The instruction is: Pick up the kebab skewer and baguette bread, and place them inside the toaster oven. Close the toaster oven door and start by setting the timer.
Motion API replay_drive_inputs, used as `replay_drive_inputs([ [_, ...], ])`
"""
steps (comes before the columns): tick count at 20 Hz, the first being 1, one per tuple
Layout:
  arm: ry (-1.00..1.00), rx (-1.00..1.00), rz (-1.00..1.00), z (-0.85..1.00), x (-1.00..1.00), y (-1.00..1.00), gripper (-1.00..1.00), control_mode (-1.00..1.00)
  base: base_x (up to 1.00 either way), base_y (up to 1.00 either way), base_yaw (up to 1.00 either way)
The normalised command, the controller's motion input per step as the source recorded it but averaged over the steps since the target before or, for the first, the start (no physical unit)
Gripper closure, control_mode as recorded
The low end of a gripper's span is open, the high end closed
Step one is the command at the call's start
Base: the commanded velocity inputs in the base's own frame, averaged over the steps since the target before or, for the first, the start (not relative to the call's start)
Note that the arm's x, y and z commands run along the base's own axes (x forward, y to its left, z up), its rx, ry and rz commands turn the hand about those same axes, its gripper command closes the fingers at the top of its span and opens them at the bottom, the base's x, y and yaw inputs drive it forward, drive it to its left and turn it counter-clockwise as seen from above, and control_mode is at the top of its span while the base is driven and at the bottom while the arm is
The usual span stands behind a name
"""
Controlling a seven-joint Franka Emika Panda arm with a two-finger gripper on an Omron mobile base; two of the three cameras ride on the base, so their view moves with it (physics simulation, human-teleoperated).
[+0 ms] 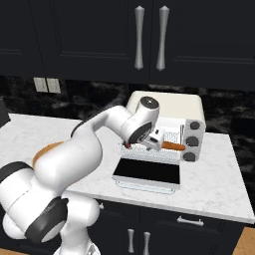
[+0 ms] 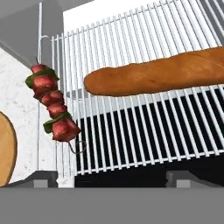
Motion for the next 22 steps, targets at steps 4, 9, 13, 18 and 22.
replay_drive_inputs([
  [4,0.0,0.0,-0.02,-0.17,-0.65,-0.71,-1.0,-1.0,0.0,0.0,0.0],
  [9,0.07,0.0,-0.06,-0.5,-0.13,-0.27,-1.0,-1.0,0.0,0.0,0.0],
  [13,0.12,0.0,-0.04,-0.55,0.01,-0.02,-1.0,-1.0,0.0,0.0,0.0],
  [18,0.05,0.0,-0.03,-0.48,0.0,-0.01,-1.0,-1.0,0.0,0.0,0.0],
  [22,0.0,0.0,-0.03,-0.28,-0.12,-0.1,-1.0,-1.0,0.0,0.0,0.0],
])
